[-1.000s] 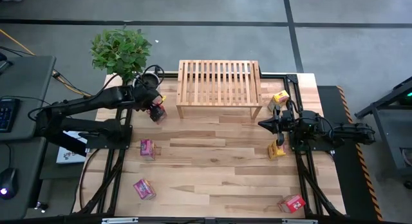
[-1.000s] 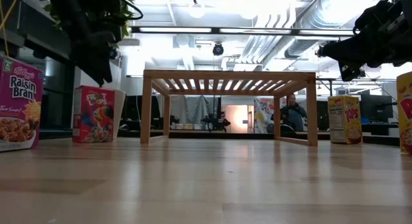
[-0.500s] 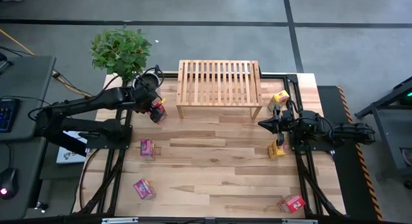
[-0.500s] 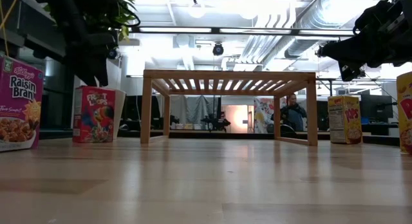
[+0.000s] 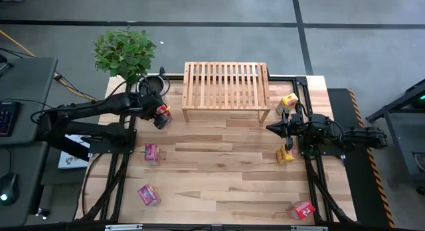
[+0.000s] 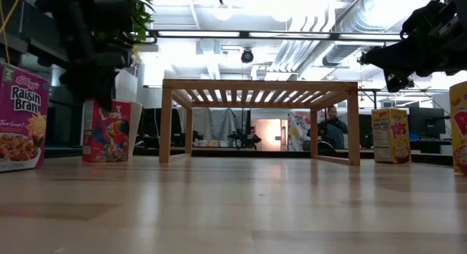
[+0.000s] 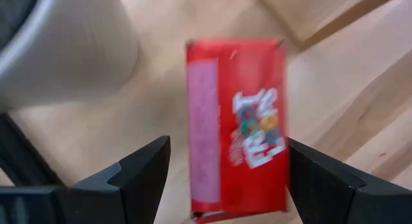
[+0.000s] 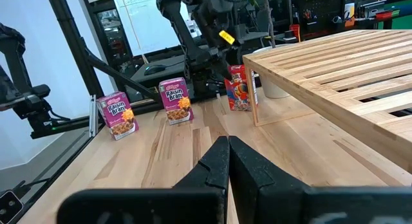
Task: Stack cereal on shelf
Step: Put the top red cereal box on the shelf
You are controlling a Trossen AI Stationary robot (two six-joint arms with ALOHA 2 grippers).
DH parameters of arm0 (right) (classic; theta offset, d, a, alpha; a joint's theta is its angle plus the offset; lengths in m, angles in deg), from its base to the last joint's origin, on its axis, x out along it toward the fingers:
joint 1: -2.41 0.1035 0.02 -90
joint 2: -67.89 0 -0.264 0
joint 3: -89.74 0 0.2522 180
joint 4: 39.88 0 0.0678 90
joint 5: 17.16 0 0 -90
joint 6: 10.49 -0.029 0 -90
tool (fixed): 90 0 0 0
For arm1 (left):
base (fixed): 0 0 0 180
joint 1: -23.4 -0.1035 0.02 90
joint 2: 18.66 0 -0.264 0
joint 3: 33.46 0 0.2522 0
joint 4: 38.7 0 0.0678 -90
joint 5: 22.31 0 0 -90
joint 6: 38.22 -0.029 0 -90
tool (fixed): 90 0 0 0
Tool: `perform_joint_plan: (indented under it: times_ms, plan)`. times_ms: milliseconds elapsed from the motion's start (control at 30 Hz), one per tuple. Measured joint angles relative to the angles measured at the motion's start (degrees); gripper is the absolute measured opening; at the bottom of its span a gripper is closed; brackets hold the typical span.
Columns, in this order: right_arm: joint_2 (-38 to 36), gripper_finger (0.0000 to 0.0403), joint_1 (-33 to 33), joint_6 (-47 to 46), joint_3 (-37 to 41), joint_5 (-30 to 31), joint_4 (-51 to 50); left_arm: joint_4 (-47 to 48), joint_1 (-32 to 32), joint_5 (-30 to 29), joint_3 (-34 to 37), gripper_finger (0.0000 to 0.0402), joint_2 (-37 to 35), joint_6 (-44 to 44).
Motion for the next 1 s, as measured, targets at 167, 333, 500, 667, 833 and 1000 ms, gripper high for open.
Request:
perform_joint_plan:
  times_ms: [167,333,500,667,833,1000]
  plan:
    - [0.0,0.0000,0.0,0.0,0.0,0.0,0.0,-0.8,0.0,0.0,1.1,0.0276,0.0,0.3]
    - [0.0,0.0000,0.0,0.0,0.0,0.0,0.0,-2.7,0.0,1.1,1.1,0.0256,0.0,-0.1]
    - [0.0,0.0000,0.0,0.0,0.0,0.0,0.0,-2.6,0.0,1.5,1.1,0.0199,-0.1,0.3]
    - [0.0,0.0000,0.0,0.0,0.0,0.0,0.0,-2.5,0.0,4.8,1.0,0.0140,-1.2,0.3]
    - [0.0,0.0000,0.0,0.0,0.0,0.0,0.0,2.5,0.2,8.8,-3.4,0.0115,-3.3,0.4]
    - [0.0,0.0000,0.0,0.0,0.0,0.0,0.0,10.1,2.5,9.4,-12.8,0.0118,-5.8,1.5]
